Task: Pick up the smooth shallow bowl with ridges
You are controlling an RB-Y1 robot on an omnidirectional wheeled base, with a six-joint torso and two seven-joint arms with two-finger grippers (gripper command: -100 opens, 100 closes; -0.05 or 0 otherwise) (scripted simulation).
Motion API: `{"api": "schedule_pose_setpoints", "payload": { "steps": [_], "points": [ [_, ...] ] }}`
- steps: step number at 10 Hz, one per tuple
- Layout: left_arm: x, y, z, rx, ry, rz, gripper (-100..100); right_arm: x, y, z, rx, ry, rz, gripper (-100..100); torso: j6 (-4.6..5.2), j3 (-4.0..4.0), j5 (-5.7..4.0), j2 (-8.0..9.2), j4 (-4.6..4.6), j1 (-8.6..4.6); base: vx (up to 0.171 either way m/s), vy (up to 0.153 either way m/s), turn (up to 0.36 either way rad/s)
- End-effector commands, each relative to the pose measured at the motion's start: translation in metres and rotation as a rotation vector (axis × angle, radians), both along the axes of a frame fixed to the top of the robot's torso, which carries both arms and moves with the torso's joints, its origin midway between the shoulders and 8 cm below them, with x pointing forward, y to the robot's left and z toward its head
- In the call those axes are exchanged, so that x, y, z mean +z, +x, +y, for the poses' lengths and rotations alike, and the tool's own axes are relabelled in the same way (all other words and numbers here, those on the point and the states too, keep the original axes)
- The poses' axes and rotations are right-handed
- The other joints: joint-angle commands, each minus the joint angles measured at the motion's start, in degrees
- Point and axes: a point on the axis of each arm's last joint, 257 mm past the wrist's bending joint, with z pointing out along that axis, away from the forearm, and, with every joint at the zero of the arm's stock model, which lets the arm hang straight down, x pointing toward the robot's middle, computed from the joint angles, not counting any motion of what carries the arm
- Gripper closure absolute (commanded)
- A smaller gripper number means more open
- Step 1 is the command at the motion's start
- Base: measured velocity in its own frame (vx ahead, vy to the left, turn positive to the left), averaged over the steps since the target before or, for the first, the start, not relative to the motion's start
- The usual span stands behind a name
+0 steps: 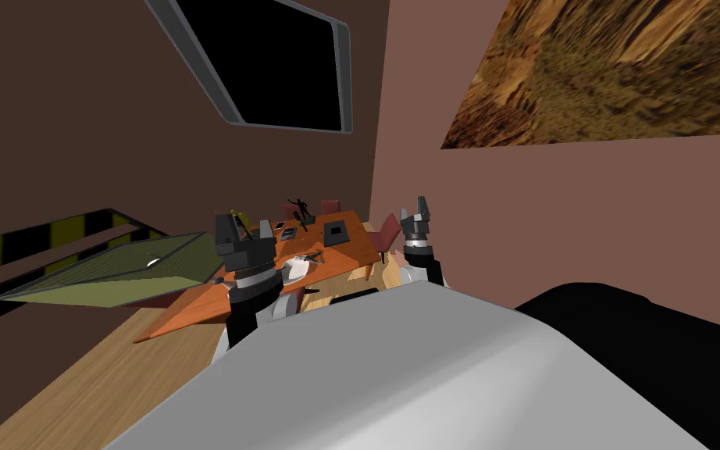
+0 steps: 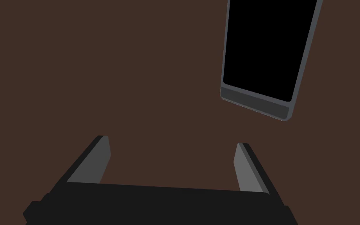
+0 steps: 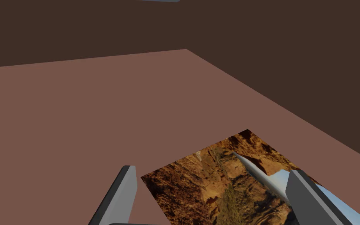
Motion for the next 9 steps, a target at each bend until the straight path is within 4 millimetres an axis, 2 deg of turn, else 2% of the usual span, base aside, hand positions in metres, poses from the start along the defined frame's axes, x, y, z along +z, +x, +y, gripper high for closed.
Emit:
{"api": "schedule_pose_setpoints", "payload": {
  "steps": [1, 5, 9],
  "points": [
    [-0.006, 0.004, -0.005, -0.028, 0.017, 0.019, -100, 0.000, 0.000, 0.000, 0.000, 0.000, 0.000, 0, 0.00, 0.00, 0.00, 0.00, 0.00, 0.00, -0.003, -0.004, -0.022],
    [-0.040, 0.024, -0.022, -0.133, 0.024, 0.115, -100, 0.000, 0.000, 0.000, 0.000, 0.000, 0.000, 0, 0.01, 0.02, 0.00, 0.05, 0.01, -0.03, -0.013, -0.011, -0.042],
    [-0.099, 0.048, -0.043, -0.261, -0.030, 0.266, -100, 0.000, 0.000, 0.000, 0.000, 0.000, 0.000, 0, 0.01, 0.06, -0.03, 0.11, 0.02, -0.12, -0.031, -0.032, -0.078]
  ]
}}
